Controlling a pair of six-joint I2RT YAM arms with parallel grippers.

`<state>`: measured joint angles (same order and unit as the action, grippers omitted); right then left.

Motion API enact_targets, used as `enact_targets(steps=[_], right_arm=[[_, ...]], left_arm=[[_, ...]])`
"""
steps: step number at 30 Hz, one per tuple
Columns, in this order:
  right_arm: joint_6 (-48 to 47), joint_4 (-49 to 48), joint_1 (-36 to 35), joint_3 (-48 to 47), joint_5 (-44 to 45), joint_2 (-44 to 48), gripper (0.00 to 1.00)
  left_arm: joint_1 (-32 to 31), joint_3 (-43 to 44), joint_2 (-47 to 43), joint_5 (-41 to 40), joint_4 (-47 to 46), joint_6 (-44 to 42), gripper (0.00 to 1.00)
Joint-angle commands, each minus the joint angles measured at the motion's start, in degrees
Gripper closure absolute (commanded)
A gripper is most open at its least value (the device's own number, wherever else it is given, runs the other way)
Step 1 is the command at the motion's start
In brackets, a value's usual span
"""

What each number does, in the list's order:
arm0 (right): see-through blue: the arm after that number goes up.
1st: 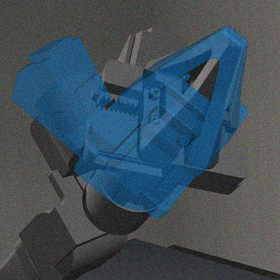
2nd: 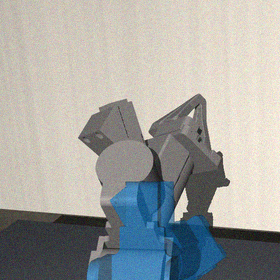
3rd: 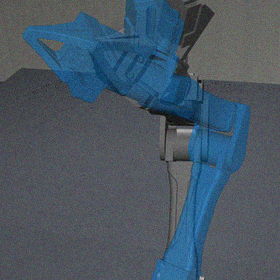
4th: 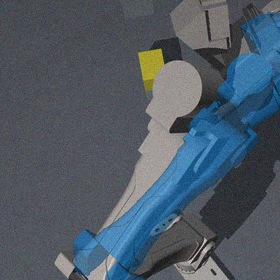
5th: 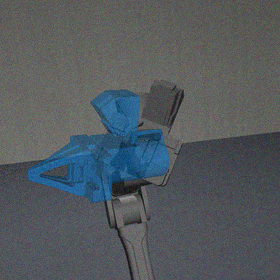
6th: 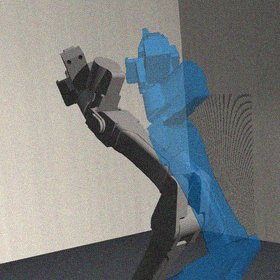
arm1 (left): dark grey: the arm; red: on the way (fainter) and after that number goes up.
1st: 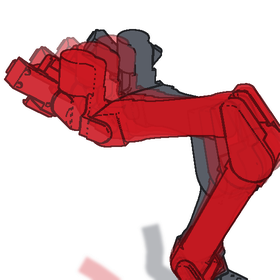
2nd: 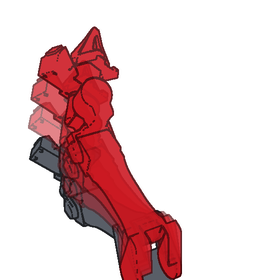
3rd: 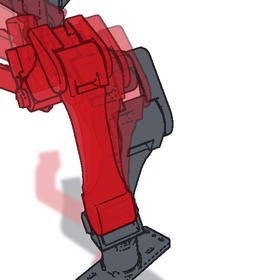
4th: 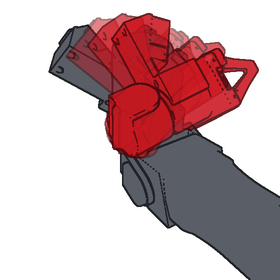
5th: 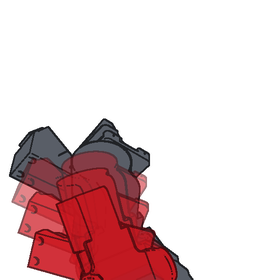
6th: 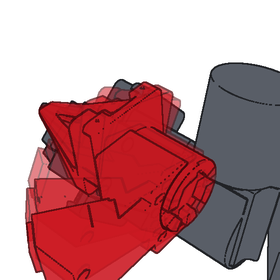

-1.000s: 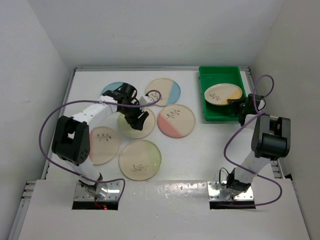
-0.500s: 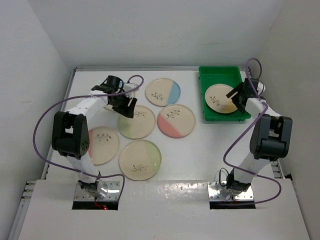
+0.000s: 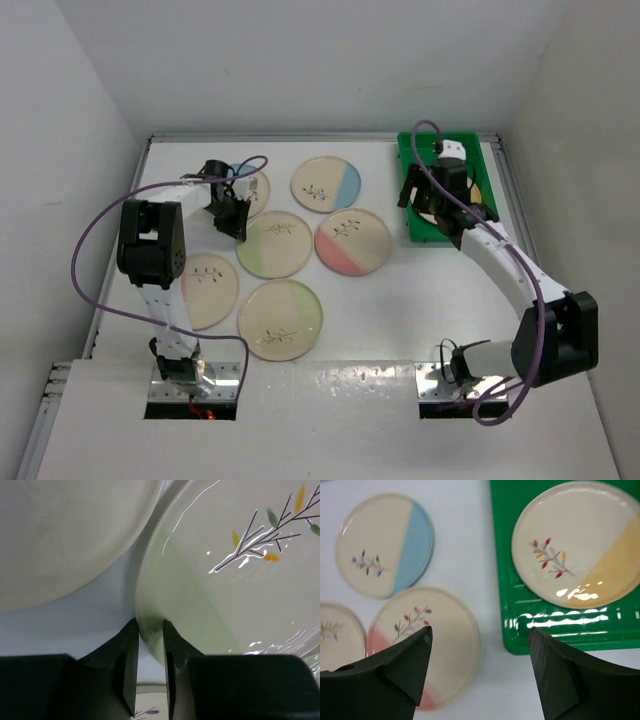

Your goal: Place the plates into the plastic bin on the countertop

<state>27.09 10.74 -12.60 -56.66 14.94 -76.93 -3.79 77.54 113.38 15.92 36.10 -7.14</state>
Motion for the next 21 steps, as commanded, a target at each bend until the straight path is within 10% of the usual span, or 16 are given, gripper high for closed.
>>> enact_targets(steps=[1, 3, 10, 21], right_arm=[[-3.18, -0.99, -2.33, 1.73, -5.86, -0.68, 0.24], [-6.07, -0.99, -5.06, 1.03, -14.41, -2.88, 0.19], [-16.1, 8.15, -13.5, -13.9, -36.86, -21.41, 0.1], [-6.09, 0.95, -14.47, -38.43, -50.35, -49.36, 0.11]], left_arm=[[-0.34, -1.07, 3.68, 2.01, 2.04, -0.25, 0.76], [-0.34, -1.07, 5.01, 4.11, 2.74, -0.86, 1.0], [-0.51, 2.18, -5.08, 10.62, 2.84, -8.32, 1.0], [-4.03, -1.33, -17.32, 8.69, -2.34, -13.08, 1.0]])
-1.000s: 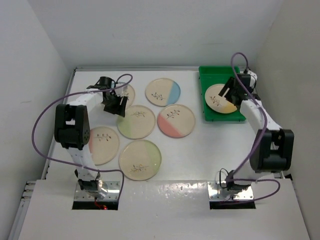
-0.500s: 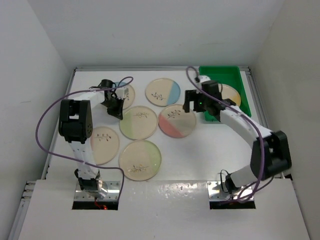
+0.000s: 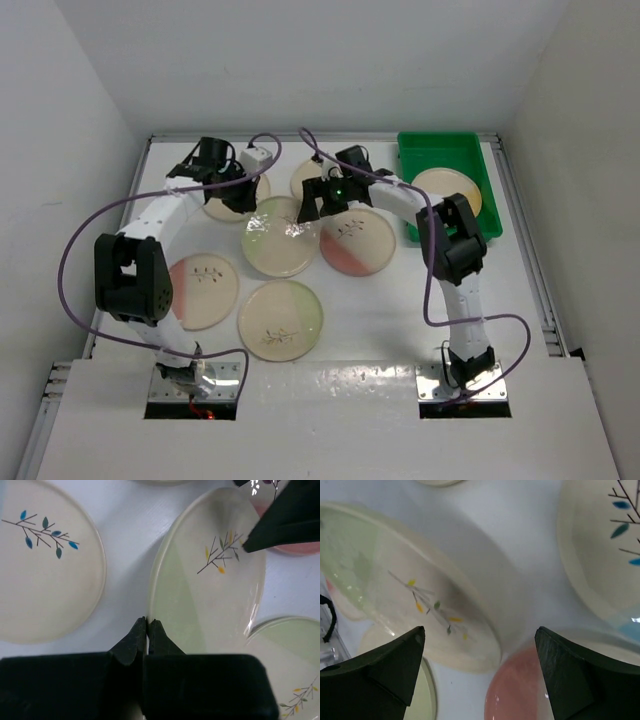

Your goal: Place the plates into the plastic bin on the countertop

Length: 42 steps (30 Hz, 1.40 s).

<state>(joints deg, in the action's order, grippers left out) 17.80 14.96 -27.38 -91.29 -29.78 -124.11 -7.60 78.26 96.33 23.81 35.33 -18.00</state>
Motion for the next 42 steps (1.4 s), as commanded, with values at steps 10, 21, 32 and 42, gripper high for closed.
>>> enact_targets(steps=[10, 21, 32, 42], right_arm=[[15.41, -20.13, 1.19, 1.89, -17.49, -7.98, 0.25], [16.22, -18.4, 0.83, 3.23, -19.62, -10.09, 0.38], [14.98, -10.65, 0.75, -2.85, -25.41, -16.86, 0.39], [25.34, -27.08, 1.01, 3.74, -33.23, -14.75, 0.83]], left_arm=[[-0.75, -4.25, 5.52, -0.96, -5.71, -2.74, 1.0], [-0.75, -2.68, 6.23, -0.44, -6.24, -2.22, 1.0], [-2.42, -2.67, 0.61, 2.11, -6.24, -1.69, 1.0], [-2.42, -3.2, 1.75, 2.64, -6.77, -1.69, 1.0]])
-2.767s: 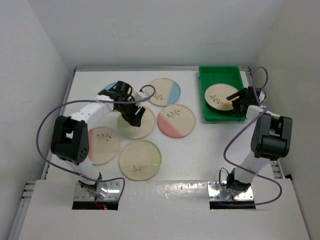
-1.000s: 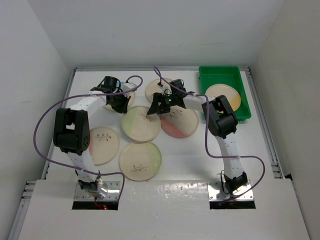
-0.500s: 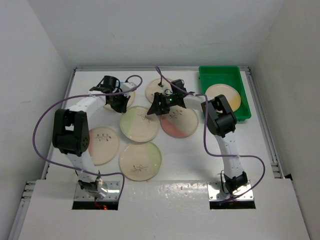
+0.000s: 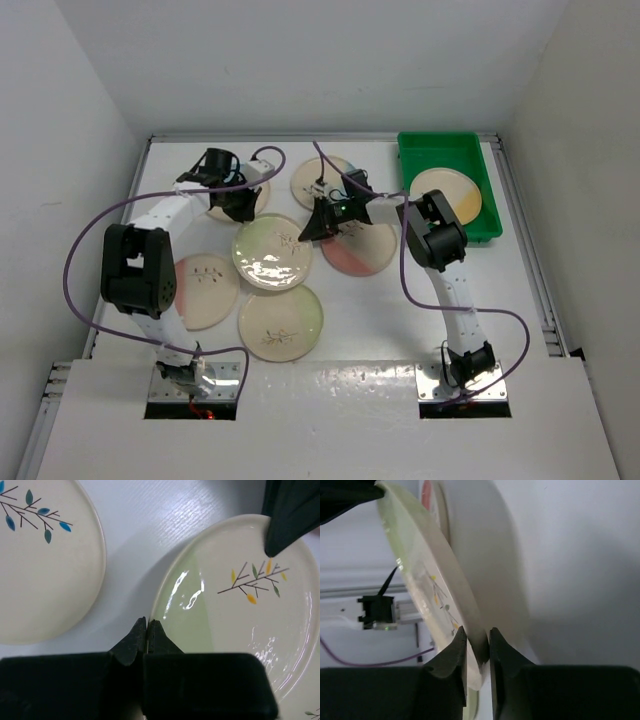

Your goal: Place the plates into the plastic bin on the countertop

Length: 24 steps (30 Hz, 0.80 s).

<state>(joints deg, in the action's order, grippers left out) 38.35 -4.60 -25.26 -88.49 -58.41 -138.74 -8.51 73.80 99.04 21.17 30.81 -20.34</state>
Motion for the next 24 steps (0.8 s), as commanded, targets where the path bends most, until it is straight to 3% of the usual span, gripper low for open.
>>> enact_targets(steps=[1, 3, 8, 10, 11, 14, 16, 19, 24], right_arm=[[5.59, -10.05, -0.94, 1.73, -4.87, 0.3, 0.87], [9.27, -13.58, -0.76, 3.05, -4.78, 1.19, 1.0], [18.31, -24.39, 0.9, 7.18, -3.46, 5.04, 1.0], [19.83, -26.76, 1.26, 9.02, -1.45, 7.85, 1.0], [20.18, -26.78, 1.78, 9.64, -0.83, 10.65, 1.0], [20.36, -24.76, 4.68, 12.37, 6.0, 17.94, 1.0], [21.76, -26.93, 7.22, 15.35, 11.61, 22.53, 1.0], [32.1, -36.25, 13.73, 22.55, 17.43, 29.65, 1.0], [43.2, -48.55, 24.54, 29.77, 19.91, 34.39, 1.0]], left_arm=[[-1.51, 1.26, -0.35, 5.29, -2.24, 0.65, 1.0], [-1.51, 1.26, 0.27, 4.76, -2.24, 0.65, 1.0], [-0.37, 2.56, 0.27, 4.06, -2.24, 1.35, 0.98], [1.04, 3.89, -0.34, 4.06, -2.24, 2.14, 0.8], [1.65, 5.55, -0.34, 4.75, -2.24, 2.84, 0.62], [4.46, 8.19, -2.8, 5.9, -2.24, 4.33, 0.44], [6.48, 11.09, -3.33, 5.9, -1.72, 4.95, 0.42], [8.77, 13.3, -3.33, 3.8, -1.19, 7.15, 0.41], [9.48, 11.2, -3.33, 4.32, -0.66, 6.1, 0.41]])
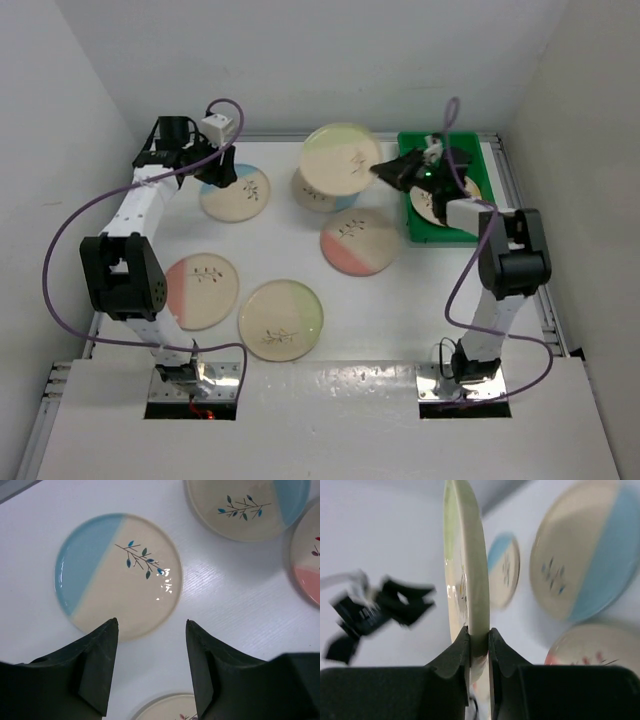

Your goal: Place the plates into the plastic bin on the countertop

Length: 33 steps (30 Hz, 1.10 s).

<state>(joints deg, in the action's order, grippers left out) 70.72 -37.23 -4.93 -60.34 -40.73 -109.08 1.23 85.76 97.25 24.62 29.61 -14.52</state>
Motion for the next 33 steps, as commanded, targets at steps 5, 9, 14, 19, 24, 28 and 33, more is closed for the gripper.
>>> enact_targets(steps=[5, 9, 14, 19, 24, 28, 33], right_arm=[[10.67, -16.64, 13.52, 12.33, 13.36, 11.68, 1.0], [10.06, -17.96, 19.94, 22.95, 21.73, 17.58, 1.0], [8.65, -18.66, 23.12, 26.93, 28.86, 19.34, 1.0], [10.84, -23.31, 26.11, 28.7, 30.01, 17.67, 1.0], [6.46, -15.18, 25.58, 25.71, 28.87, 15.13, 1.0], [1.27, -6.29, 24.44, 22.37, 27.81, 14.07, 1.0], [-5.5, 9.27, 22.77, 19.29, 30.18, 14.07, 0.85]], left_arm=[[-0.27, -3.05, -2.06, 1.48, 1.07, -0.76, 0.41], [-0.27, -5.77, -2.07, 1.48, 1.6, -1.91, 0.42], [-0.88, -7.7, -2.07, 0.95, 2.74, -2.96, 0.42], [-2.03, -8.32, -2.07, 0.95, 3.27, -3.49, 0.42], [-3.17, -9.38, -1.99, 0.26, 3.27, -3.49, 0.42], [-5.36, -9.38, -1.46, -0.36, 3.79, -4.02, 0.42], [-9.49, -10.6, -0.4, -1.42, 5.72, -5.86, 0.42]])
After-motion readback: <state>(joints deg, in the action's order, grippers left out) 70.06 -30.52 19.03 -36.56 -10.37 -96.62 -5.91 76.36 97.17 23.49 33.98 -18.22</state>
